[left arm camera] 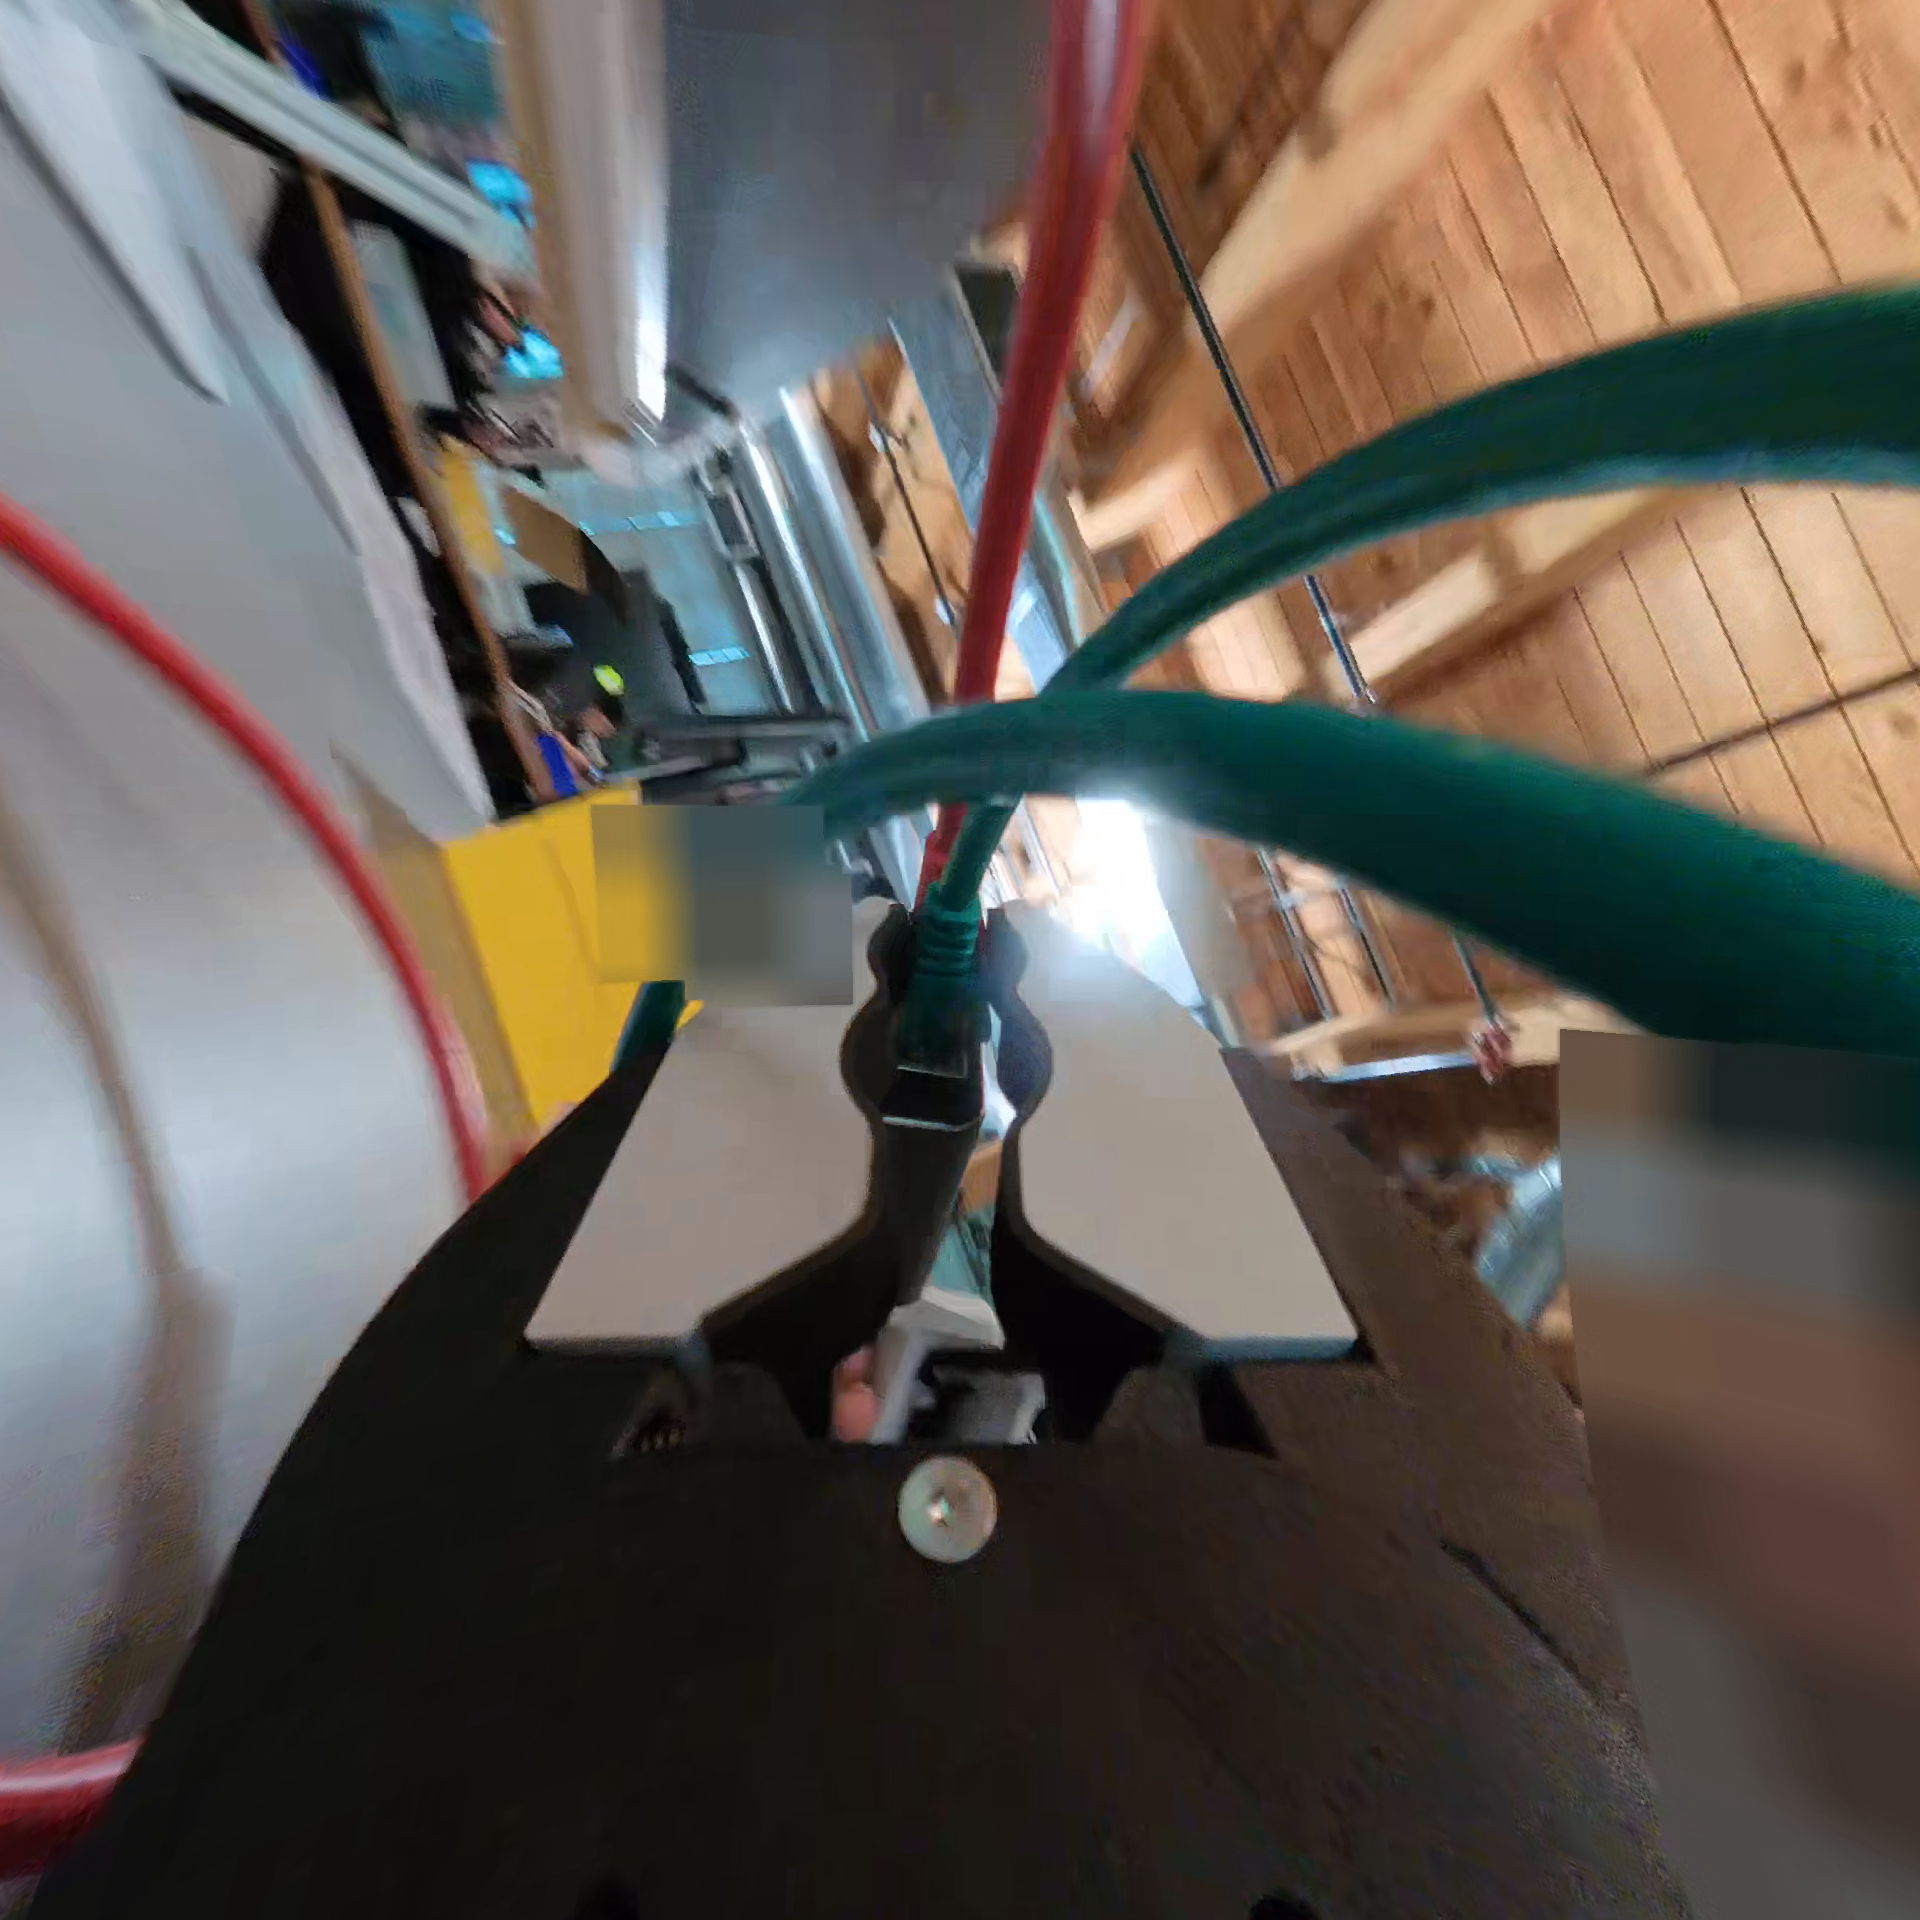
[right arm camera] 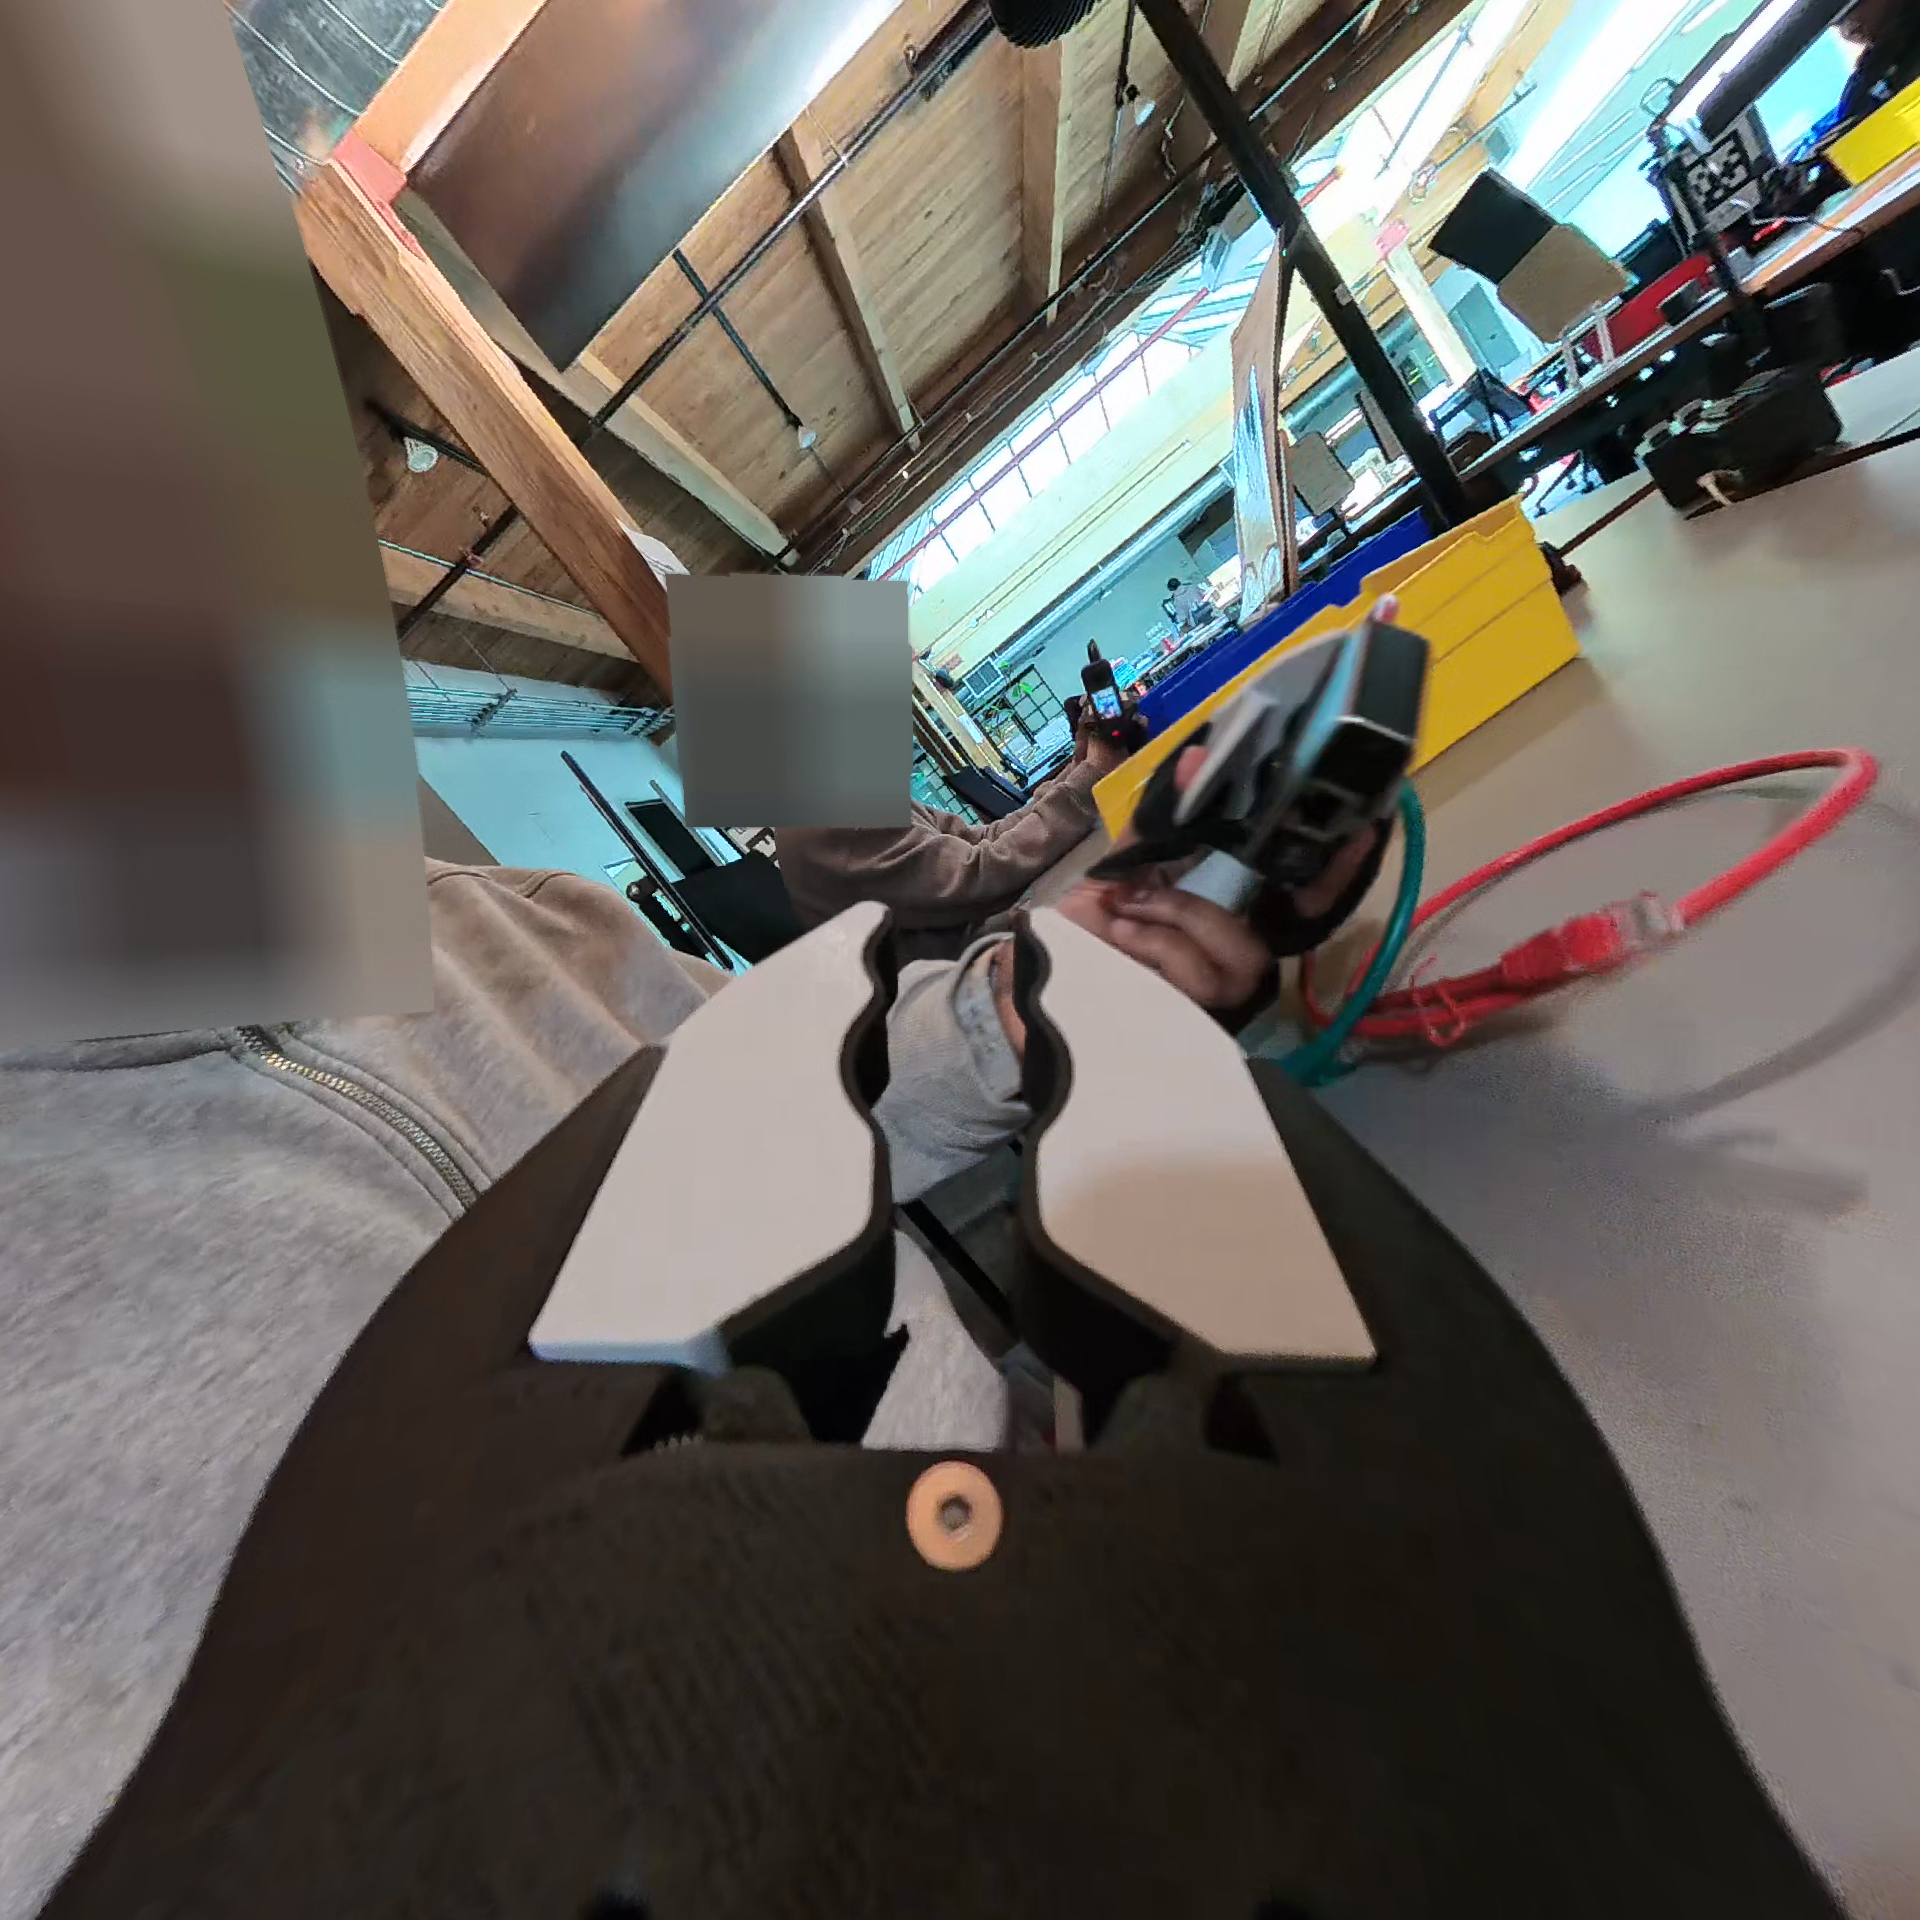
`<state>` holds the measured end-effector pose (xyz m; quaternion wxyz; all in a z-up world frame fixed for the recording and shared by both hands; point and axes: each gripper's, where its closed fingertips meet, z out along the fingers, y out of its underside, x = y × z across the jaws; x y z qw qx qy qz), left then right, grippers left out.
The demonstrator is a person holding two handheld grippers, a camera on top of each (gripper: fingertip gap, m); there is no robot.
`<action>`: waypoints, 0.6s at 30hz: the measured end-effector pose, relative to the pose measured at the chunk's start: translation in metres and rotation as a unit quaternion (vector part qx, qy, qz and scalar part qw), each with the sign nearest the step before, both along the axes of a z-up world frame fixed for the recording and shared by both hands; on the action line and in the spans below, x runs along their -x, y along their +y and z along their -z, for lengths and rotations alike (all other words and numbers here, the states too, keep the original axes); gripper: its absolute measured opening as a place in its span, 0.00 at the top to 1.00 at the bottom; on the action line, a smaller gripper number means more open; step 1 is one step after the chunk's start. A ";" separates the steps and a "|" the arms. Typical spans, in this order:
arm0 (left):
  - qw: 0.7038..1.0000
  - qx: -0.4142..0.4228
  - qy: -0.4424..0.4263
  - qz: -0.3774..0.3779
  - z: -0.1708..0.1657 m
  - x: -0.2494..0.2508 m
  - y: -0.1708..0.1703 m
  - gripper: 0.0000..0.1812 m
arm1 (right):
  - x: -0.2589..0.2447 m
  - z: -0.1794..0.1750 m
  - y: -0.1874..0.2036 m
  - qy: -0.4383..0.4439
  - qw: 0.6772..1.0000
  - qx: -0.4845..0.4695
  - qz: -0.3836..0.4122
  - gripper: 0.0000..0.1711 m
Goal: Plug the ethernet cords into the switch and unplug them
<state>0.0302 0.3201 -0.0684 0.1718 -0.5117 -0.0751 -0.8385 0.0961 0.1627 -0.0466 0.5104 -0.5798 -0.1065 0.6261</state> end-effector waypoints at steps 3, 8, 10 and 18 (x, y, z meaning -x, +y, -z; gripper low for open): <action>0.999 0.025 0.029 -0.033 0.025 0.013 0.030 0.93 | 0.006 0.004 0.000 -0.020 1.000 0.002 -0.006 0.88; 0.997 0.021 0.063 -0.031 0.035 0.010 0.033 0.93 | 0.016 0.013 -0.002 -0.060 0.998 0.003 -0.015 0.88; 0.998 0.030 0.059 -0.022 0.036 0.008 0.032 0.93 | 0.018 0.016 -0.002 -0.073 0.997 0.005 -0.017 0.88; 0.997 0.065 0.031 0.016 0.031 0.001 0.020 0.93 | -0.014 0.058 0.049 -0.335 0.908 -0.022 0.250 0.53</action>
